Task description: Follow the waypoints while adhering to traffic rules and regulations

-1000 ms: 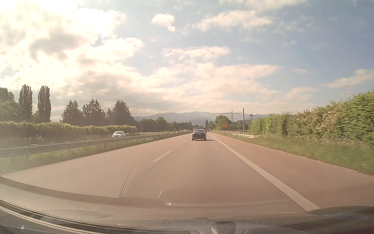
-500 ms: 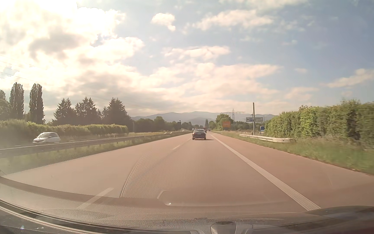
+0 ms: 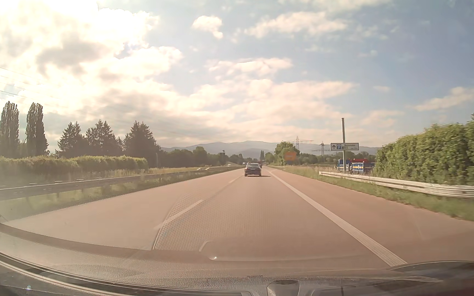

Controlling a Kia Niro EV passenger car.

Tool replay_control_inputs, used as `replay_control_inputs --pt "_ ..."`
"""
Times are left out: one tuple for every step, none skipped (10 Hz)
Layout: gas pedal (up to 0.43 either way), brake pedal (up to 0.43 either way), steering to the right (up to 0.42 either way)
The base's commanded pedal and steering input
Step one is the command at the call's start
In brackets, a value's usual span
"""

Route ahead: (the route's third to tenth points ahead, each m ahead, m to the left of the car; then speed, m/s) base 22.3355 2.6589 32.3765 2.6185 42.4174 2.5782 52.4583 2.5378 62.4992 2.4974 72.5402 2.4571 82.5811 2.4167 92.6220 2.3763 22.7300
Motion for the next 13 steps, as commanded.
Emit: replay_control_inputs --pt "0.220 0.000 -0.002" --pt "0.220 0.000 -0.002" --pt "0.220 0.000 -0.002" --pt "0.220 0.000 -0.002" --pt "0.220 0.000 -0.002" --pt "0.220 0.000 -0.002" --pt "0.220 0.000 -0.002" --pt "0.220 0.000 -0.002" --pt "0.220 0.000 -0.002" --pt "0.220 0.000 -0.002" --pt "0.220 0.000 -0.002" --pt "0.220 0.000 -0.002" --pt "0.220 0.000 -0.001"
